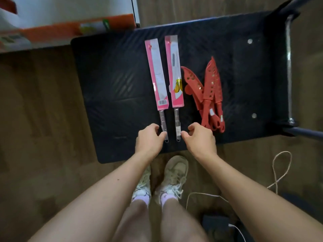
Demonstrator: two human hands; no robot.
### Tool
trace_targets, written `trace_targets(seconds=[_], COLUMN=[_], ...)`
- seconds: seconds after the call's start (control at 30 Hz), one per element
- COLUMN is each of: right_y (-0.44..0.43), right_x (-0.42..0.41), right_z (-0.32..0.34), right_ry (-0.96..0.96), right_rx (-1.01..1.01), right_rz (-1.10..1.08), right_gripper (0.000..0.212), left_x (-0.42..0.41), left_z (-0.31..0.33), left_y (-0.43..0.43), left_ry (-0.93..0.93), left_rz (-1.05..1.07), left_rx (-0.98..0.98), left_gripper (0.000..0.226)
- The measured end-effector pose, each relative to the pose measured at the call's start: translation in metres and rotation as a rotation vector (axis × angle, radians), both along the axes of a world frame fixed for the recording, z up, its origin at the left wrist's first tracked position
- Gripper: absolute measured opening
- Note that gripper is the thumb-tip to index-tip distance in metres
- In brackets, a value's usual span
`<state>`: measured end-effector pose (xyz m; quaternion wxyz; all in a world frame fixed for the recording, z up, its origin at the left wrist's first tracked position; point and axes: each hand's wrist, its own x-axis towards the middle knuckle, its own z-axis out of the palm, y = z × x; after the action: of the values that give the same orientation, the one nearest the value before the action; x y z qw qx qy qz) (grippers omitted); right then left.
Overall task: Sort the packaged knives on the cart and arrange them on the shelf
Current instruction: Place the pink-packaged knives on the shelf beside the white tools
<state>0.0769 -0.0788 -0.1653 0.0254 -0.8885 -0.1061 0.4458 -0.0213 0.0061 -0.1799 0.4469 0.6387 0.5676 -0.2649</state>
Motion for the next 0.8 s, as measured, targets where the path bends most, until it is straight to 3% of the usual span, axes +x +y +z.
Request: trace_targets(seconds=[0.2,0.5,0.67,0.8], right_y=[0.013,0.026,0.021,0.022], right_x=[-0.004,-0.001,0.004,0.003], right_z=[-0.054,-0.072,-0.037,0.025], right_ry=[-0.068,-0.086,0.013,0.029], right_rx=[0.086,0.102,0.064,0.082], right_rz=[-0.025,-0.009,-0.032,-0.069], right_gripper=[0.039,0.025,0.028,0.028], left_x=[0.004,0.018,0.01,0.002], left_z=[-0.052,-0.062,-0.038,0.02], left_y=[-0.012,-0.01,0.005,0.02], left_ry=[-0.117,-0.129,-0.051,-0.08], left_rz=[0.189,0.223,0.303,0.39], left_rx=[0.111,0.139,0.052,0.03], left_gripper=[0.037,0.027,0.019,0.018])
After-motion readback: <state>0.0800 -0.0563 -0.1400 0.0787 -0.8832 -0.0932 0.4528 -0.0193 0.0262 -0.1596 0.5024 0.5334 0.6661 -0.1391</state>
